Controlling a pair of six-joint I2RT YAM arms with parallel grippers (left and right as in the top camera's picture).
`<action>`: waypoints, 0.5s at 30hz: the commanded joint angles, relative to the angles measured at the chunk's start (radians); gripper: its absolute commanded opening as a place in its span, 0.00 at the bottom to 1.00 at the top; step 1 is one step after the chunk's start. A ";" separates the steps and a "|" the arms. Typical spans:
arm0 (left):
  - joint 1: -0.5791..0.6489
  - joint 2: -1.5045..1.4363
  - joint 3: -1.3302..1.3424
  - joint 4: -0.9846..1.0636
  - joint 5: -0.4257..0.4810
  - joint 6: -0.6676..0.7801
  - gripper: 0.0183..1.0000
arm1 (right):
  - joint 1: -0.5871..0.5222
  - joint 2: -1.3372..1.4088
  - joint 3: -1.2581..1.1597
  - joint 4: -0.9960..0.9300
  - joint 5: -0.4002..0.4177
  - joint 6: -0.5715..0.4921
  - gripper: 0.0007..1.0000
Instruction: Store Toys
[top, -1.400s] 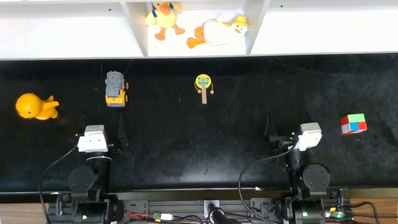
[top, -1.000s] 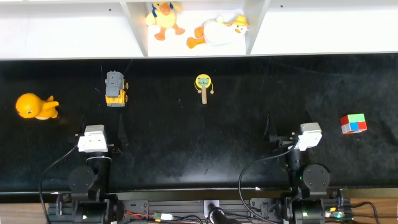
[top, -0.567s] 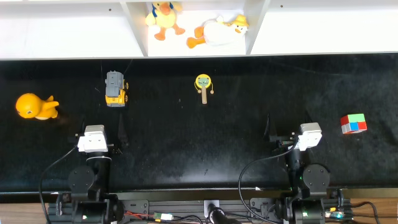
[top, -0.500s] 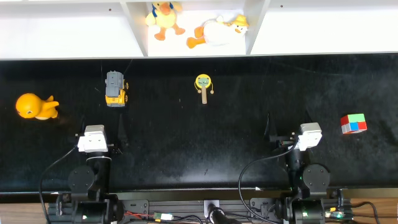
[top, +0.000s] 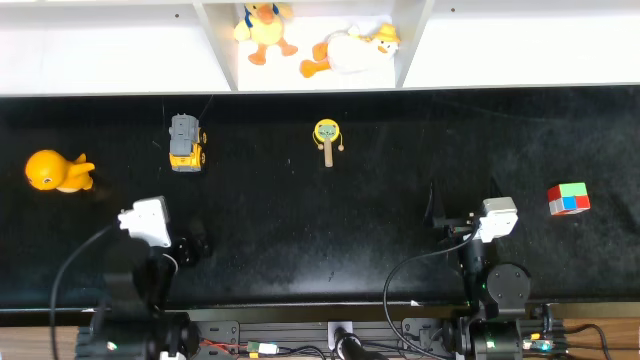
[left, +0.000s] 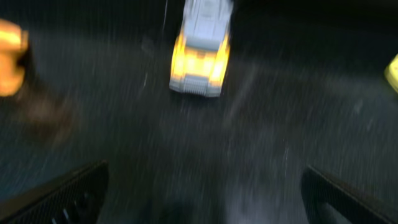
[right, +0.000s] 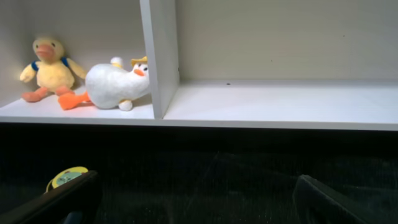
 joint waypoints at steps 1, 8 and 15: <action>0.068 0.273 0.229 -0.120 -0.003 0.064 1.00 | -0.007 -0.011 -0.014 0.005 -0.006 0.005 1.00; 0.212 0.617 0.369 -0.115 0.086 0.209 1.00 | -0.007 -0.011 -0.014 0.005 -0.005 0.005 1.00; 0.528 0.685 0.370 -0.006 0.322 0.450 1.00 | -0.007 -0.011 -0.014 0.005 -0.005 0.005 1.00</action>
